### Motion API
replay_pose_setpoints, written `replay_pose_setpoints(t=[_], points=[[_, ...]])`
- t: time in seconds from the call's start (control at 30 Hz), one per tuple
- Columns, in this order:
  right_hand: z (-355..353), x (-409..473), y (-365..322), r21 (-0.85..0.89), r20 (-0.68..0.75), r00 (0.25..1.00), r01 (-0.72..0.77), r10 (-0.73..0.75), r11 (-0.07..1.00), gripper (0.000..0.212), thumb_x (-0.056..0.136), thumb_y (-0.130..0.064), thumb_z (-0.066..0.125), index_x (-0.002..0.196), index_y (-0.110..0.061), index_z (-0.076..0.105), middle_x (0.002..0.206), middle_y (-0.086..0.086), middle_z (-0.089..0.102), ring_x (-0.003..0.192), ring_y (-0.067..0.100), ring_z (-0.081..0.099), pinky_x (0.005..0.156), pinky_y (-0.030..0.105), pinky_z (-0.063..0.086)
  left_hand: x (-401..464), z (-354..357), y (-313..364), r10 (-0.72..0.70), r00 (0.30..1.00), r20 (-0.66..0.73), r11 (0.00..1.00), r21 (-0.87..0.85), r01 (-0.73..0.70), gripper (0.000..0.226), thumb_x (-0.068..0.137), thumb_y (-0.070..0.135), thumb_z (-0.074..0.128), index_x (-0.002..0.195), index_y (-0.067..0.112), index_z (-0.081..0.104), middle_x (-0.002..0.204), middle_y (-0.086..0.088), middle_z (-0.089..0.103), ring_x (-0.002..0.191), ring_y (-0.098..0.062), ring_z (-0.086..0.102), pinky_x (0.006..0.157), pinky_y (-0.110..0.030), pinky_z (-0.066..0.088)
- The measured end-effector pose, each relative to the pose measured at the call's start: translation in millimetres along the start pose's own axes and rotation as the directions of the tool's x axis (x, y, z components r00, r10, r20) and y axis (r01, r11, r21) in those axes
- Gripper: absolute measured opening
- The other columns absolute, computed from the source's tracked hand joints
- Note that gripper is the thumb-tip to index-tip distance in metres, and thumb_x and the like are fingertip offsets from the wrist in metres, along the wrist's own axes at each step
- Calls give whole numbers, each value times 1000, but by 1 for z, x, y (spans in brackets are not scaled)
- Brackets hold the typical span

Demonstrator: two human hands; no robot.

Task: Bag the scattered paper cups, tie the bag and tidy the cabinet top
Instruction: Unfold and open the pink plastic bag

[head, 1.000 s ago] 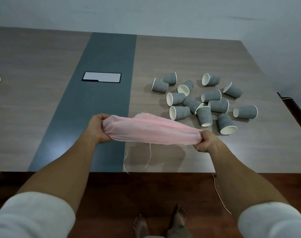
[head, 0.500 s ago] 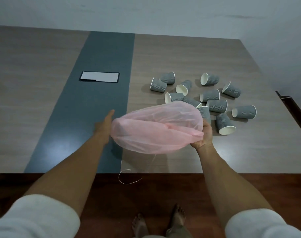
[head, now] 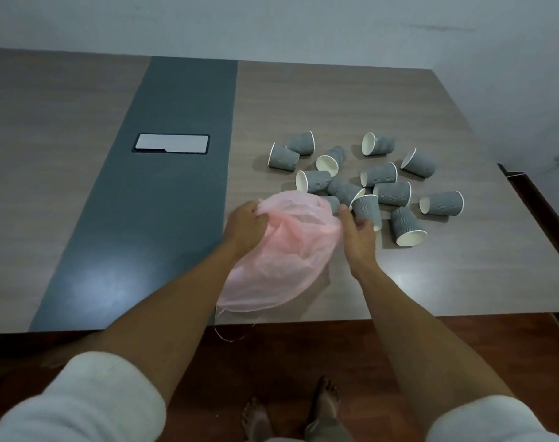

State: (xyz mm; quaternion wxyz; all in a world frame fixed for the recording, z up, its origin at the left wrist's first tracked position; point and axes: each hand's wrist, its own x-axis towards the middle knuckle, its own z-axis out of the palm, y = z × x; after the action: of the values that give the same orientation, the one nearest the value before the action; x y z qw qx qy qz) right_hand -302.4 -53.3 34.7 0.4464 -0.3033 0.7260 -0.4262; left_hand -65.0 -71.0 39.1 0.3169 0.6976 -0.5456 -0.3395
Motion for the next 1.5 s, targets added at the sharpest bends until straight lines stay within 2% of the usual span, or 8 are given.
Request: replay_pose_setpoints(t=[0.17, 0.4, 0.53, 0.67, 0.83, 1.07, 1.23, 1.5], points=[[46, -22, 9, -112, 150, 985, 97, -80, 989, 74, 63, -44, 88, 114, -33, 36, 117, 4, 61, 104, 26, 65, 85, 44, 58, 7, -9, 11, 34, 992, -125, 993, 117, -19, 31, 87, 7, 50, 59, 18, 45, 77, -13, 57, 83, -41, 59, 62, -32, 30], [26, -1, -2, -339, 0, 895, 420, -447, 842, 10, 101, -14, 46, 106, -11, 38, 88, 11, 58, 85, 39, 61, 70, 41, 43, -3, -70, -8, 302, 941, -152, 780, 608, -152, 20, 96, 8, 45, 115, 13, 49, 101, -15, 69, 84, -42, 66, 69, -40, 40], [29, -16, -22, -455, 135, 770, 607, -624, 651, 39, 97, -48, 56, 116, -17, 41, 116, 13, 56, 107, 32, 57, 85, 41, 43, -3, -74, -9, 209, 969, -134, 819, 565, -99, 17, 97, 14, 42, 114, 11, 40, 101, -19, 63, 85, -44, 61, 68, -43, 38], [49, -27, -8, -386, 438, 602, 797, -668, 464, 21, 83, -6, 56, 101, -14, 48, 135, 10, 30, 105, 33, 48, 90, 35, 45, -9, -71, 1, 215, 971, -107, 888, 434, -149, 27, 94, 12, 47, 116, 18, 33, 116, -16, 51, 85, -42, 56, 72, -48, 45], [55, -18, -4, -535, 505, 716, 698, -481, 476, 20, 84, -4, 53, 91, -12, 70, 131, 9, 35, 100, 35, 54, 82, 31, 45, -15, -78, -15, 603, 733, 315, 475, 596, -648, 32, 92, 0, 52, 116, 21, 49, 148, -9, 31, 104, -37, 55, 66, -46, 55], [57, -17, -27, -837, 478, 796, 541, -371, 83, 94, 66, -26, 87, 142, -31, 32, 129, 12, 31, 107, 42, 50, 83, 47, 49, -13, -72, -26, 115, 985, 128, 630, 757, -172, 85, 79, 42, 75, 144, 14, 29, 139, -10, 34, 80, -37, 61, 68, -41, 51], [44, 7, -29, -899, 438, 831, 411, -343, -154, 63, 82, -20, 73, 138, -22, 44, 138, 13, 32, 110, 36, 58, 95, 44, 47, -6, -90, -25, -121, 981, -153, 708, 679, 194, 60, 104, 29, 43, 156, 22, 12, 136, -19, 52, 100, -42, 64, 79, -43, 53], [77, 50, -57, -550, 616, 753, 622, -232, 557, 72, 81, -18, 75, 146, -20, 44, 134, 18, 49, 120, 35, 54, 100, 35, 43, 27, -92, 10, -55, 998, -6, 530, 847, 34, 75, 79, 32, 79, 142, 24, 39, 132, -16, 34, 93, -36, 64, 79, -40, 52]])
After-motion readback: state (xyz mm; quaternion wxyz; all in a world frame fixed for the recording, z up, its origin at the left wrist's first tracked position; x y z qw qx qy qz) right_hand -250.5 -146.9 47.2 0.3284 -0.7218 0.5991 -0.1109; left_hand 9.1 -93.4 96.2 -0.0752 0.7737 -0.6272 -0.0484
